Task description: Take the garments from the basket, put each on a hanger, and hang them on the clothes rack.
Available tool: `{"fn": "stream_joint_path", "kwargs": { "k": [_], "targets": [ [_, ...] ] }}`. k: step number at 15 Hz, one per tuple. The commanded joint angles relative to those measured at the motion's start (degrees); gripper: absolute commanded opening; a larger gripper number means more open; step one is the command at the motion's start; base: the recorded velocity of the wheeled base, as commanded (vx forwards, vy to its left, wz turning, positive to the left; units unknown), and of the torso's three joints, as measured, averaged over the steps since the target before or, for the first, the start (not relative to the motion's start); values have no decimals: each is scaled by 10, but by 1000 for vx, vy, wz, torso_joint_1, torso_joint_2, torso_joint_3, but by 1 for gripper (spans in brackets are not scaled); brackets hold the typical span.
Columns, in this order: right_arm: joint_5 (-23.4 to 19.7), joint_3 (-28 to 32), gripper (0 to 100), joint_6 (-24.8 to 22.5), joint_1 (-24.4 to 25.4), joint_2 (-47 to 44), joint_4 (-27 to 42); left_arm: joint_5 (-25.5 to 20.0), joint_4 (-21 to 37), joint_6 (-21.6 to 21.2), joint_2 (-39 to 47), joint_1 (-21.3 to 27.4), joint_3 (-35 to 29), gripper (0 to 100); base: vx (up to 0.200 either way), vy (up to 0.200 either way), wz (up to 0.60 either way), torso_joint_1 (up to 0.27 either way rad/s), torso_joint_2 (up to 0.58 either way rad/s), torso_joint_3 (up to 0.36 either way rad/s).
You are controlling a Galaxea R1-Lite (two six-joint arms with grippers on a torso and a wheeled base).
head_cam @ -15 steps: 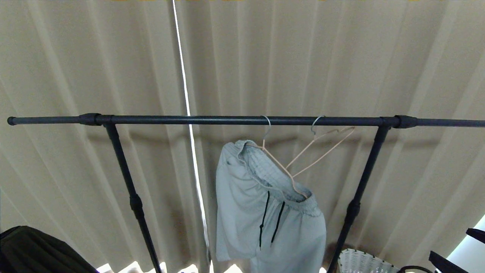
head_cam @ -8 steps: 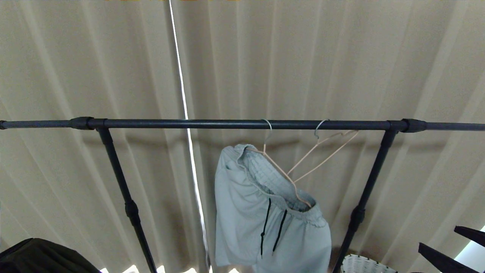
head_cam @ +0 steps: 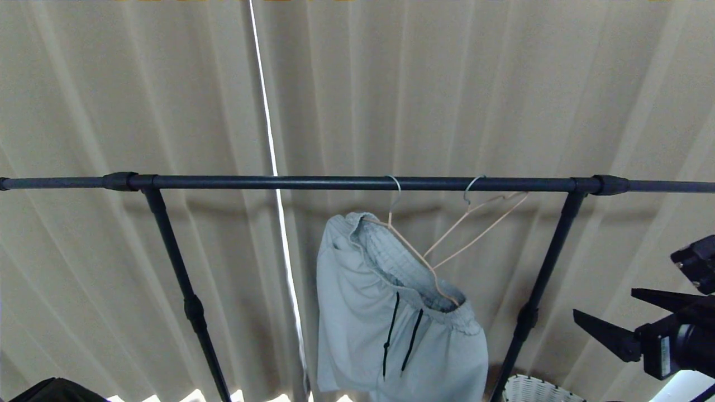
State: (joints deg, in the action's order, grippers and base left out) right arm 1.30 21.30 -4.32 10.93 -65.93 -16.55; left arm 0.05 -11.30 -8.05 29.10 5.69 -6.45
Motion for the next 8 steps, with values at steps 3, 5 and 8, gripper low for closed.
{"fn": "stream_joint_path", "kwargs": {
  "k": [3,5,8],
  "targets": [
    [82,9,100,-4,91,-140,-114,-3,2,37,-41,9,12,0,0,0,0,0,0,0],
    [85,28,100,-3,91,-197,-159,-3,4,37,-60,13,18,0,0,0,0,0,0,0],
    [87,34,100,-5,92,-261,-229,-4,4,37,-63,14,18,0,0,0,0,0,0,0]
  ]
}}
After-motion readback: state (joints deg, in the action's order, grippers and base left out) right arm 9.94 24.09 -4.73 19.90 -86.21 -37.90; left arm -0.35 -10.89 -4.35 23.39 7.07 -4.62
